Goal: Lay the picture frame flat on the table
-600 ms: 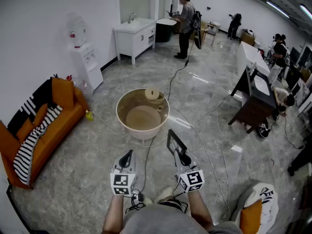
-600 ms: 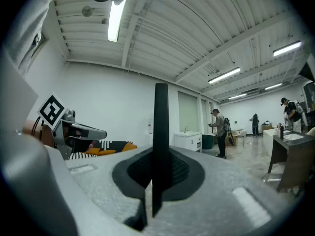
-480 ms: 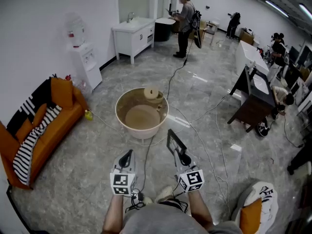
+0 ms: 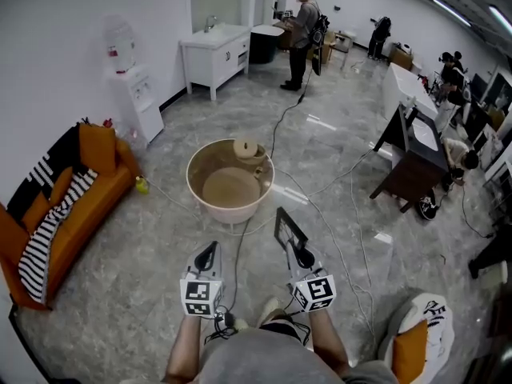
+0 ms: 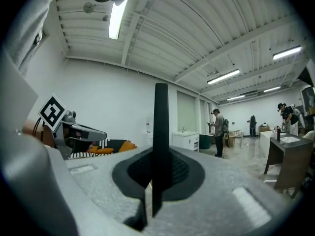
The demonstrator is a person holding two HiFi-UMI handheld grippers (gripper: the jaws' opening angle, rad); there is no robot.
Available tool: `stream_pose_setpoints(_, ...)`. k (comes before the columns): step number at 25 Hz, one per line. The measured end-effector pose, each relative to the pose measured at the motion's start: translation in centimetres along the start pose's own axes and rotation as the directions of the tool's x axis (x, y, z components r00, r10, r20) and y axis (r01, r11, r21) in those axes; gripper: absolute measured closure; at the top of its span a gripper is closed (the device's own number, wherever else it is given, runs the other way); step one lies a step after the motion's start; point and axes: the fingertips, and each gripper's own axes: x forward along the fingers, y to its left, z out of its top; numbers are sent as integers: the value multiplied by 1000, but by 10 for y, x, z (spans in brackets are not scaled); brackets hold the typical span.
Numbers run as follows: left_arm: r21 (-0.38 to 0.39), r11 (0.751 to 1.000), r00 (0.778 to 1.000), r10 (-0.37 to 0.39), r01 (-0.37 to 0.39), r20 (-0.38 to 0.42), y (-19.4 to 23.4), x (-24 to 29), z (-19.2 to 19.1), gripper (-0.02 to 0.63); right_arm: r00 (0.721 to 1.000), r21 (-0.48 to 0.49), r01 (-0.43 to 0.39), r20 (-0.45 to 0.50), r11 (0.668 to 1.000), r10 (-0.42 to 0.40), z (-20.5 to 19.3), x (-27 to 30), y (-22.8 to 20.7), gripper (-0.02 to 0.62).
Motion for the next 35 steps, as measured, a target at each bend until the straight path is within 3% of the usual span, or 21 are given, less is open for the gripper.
stream_pose_setpoints(9, 2, 1000, 1000, 2, -2, -8, 7, 27, -1, 589, 1000, 6, -14, -4, 1000, 14, -8, 26, -11, 584)
stream_pose_setpoints(18, 17, 999, 999, 33, -33, -3, 23, 122, 14, 589, 999, 23, -50, -15, 998, 51, -20, 104, -78, 584)
stream_pose_setpoints(35, -42, 972, 973, 229, -231, -36, 57, 288, 42, 589, 966, 32, -253, -36, 967, 254, -24, 269, -202, 584)
